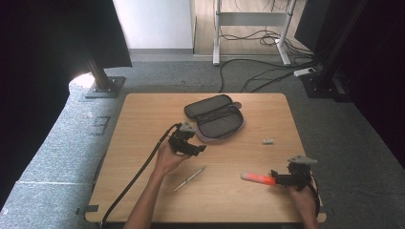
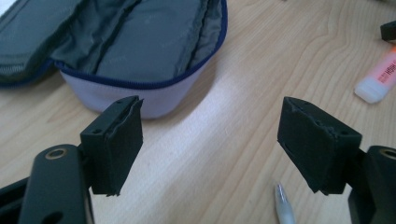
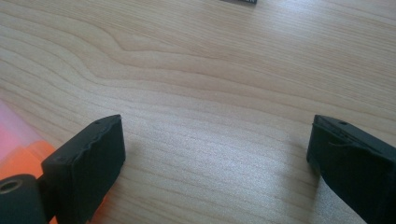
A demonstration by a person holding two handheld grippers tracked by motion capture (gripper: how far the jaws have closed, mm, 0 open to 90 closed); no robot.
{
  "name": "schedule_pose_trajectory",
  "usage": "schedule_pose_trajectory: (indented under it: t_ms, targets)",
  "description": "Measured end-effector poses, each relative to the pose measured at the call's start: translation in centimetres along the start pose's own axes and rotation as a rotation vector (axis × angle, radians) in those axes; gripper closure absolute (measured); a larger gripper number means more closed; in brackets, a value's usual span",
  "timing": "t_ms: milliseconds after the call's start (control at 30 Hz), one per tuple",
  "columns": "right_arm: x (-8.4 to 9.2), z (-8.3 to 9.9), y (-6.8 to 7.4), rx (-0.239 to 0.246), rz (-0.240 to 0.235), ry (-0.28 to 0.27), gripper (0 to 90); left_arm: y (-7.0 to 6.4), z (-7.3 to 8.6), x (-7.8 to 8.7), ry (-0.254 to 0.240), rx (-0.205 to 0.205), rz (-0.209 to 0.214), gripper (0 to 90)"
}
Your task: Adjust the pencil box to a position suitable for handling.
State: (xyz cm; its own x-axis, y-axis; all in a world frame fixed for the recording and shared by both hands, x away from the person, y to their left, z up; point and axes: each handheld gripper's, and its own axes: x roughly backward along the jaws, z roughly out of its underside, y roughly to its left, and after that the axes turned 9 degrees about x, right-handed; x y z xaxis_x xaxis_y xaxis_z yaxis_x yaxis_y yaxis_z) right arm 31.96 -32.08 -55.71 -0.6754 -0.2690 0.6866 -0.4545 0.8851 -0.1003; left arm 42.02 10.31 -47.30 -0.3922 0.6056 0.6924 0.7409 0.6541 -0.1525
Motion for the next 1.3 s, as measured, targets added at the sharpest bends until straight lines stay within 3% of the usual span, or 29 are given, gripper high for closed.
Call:
schedule_pose_trajectory:
  t_ms: [367, 633, 733, 900, 1133, 1300]
  targets:
    - [0.0, 0.0, 0.0, 0.000, 0.000, 0.000, 3.9, 0.0, -1.8, -1.7, 0.025, -0.026, 0.012, 27.0]
    - [0.0, 0.0, 0.0, 0.000, -0.001, 0.001, 3.8, 0.7, -2.9, -3.0, 0.009, 0.024, 0.052, 30.6]
    - [0.0, 0.0, 0.0, 0.002, -0.004, 0.000, 3.8, 1.0, -3.2, -3.5, 0.018, 0.023, 0.051, 32.4]
    - [0.0, 0.0, 0.0, 0.003, -0.005, 0.000, 3.8, 1.2, -3.7, -4.4, 0.023, 0.021, 0.061, 40.2]
    - [0.0, 0.0, 0.0, 0.003, -0.005, 0.000, 3.9, 1.3, -3.9, -5.8, 0.037, -0.013, 0.058, 47.2]
    - [0.0, 0.0, 0.0, 0.004, -0.006, 0.000, 3.9, 1.8, -3.8, -6.3, 0.030, -0.002, 0.066, 52.1]
